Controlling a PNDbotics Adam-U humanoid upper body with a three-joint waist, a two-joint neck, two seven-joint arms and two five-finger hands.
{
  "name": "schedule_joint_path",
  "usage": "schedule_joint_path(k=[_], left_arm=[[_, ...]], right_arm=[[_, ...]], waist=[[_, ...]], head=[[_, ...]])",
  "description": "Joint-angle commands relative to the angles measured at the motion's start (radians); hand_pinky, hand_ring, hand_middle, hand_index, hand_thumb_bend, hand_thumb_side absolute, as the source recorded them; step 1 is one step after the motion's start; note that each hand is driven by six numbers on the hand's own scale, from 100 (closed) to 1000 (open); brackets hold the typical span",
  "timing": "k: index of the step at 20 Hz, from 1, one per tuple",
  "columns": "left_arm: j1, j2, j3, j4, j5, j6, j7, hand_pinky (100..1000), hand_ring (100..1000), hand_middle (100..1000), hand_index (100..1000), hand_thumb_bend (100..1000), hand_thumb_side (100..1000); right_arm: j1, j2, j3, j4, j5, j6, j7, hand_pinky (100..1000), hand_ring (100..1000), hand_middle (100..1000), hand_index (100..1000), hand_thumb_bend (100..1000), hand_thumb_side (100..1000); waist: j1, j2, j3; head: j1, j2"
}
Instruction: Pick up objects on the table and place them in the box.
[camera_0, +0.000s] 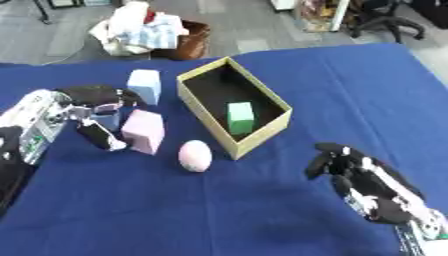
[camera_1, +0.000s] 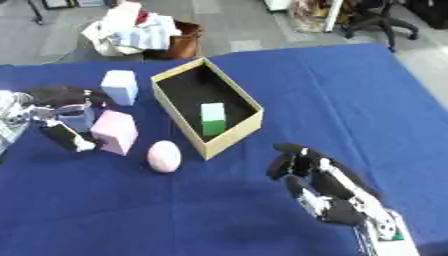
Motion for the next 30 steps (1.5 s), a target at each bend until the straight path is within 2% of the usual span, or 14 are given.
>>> schedule_joint_path(k=[1,5,9,11,14,18,21,25,30], left_arm=[[-0.027,0.005,0.012,0.009,-0.014,-0.007,0.011,850,808,863,951,341,381],[-0.026,0.001,0.005,0.025,-0.009,-0.028,-0.013,822,746,760,920,288,371],[-0.024,0.005,0.004,0.016,0.018,-0.040,-0.028,800,678,548,824,196,341],[-0.022,0.011,0.007,-0.007,0.042,-0.038,-0.017,793,658,503,790,154,323],[-0.025,0.026,0.012,-0.068,0.092,-0.028,0.003,788,640,482,767,100,294],[-0.052,0.043,0.021,-0.178,0.169,0.003,0.012,785,635,480,764,100,270],[-0.101,0.020,0.026,-0.221,0.208,0.037,0.012,784,639,480,765,100,261],[-0.181,-0.059,0.015,-0.184,0.181,0.073,0.018,782,641,490,771,100,259],[-0.258,-0.210,0.026,-0.038,0.068,0.114,0.078,776,641,499,780,100,255]], right_arm=[[-0.005,-0.013,-0.004,-0.011,-0.003,-0.006,0.004,677,708,654,913,100,446],[-0.005,-0.013,-0.004,-0.010,-0.003,-0.006,0.004,677,708,654,913,100,446],[-0.004,-0.014,-0.004,-0.009,-0.002,-0.006,0.004,677,708,654,913,100,445],[-0.004,-0.014,-0.004,-0.009,-0.002,-0.006,0.004,678,708,653,913,100,445],[-0.004,-0.014,-0.005,-0.009,-0.002,-0.006,0.004,678,707,653,913,100,445],[-0.004,-0.014,-0.004,-0.008,-0.002,-0.006,0.004,678,707,653,913,100,445],[-0.004,-0.013,-0.002,-0.008,-0.003,-0.006,0.007,678,707,653,912,100,445],[-0.004,-0.010,0.003,-0.007,-0.005,-0.006,0.012,677,707,653,912,100,444],[-0.011,-0.002,0.016,-0.005,-0.012,-0.005,0.022,677,707,653,912,100,444]], waist=[[-0.005,-0.020,0.000],[-0.006,-0.021,0.000],[-0.005,-0.021,0.002],[-0.005,-0.021,0.002],[-0.005,-0.021,0.003],[-0.005,-0.023,0.004],[-0.006,-0.025,0.005],[-0.009,-0.027,-0.001],[-0.016,-0.024,-0.026]], head=[[-0.001,-0.003],[-0.003,-0.002],[-0.004,-0.001],[-0.005,-0.001],[-0.007,0.000],[-0.011,0.000],[-0.013,0.001],[-0.012,0.002],[0.003,-0.006]])
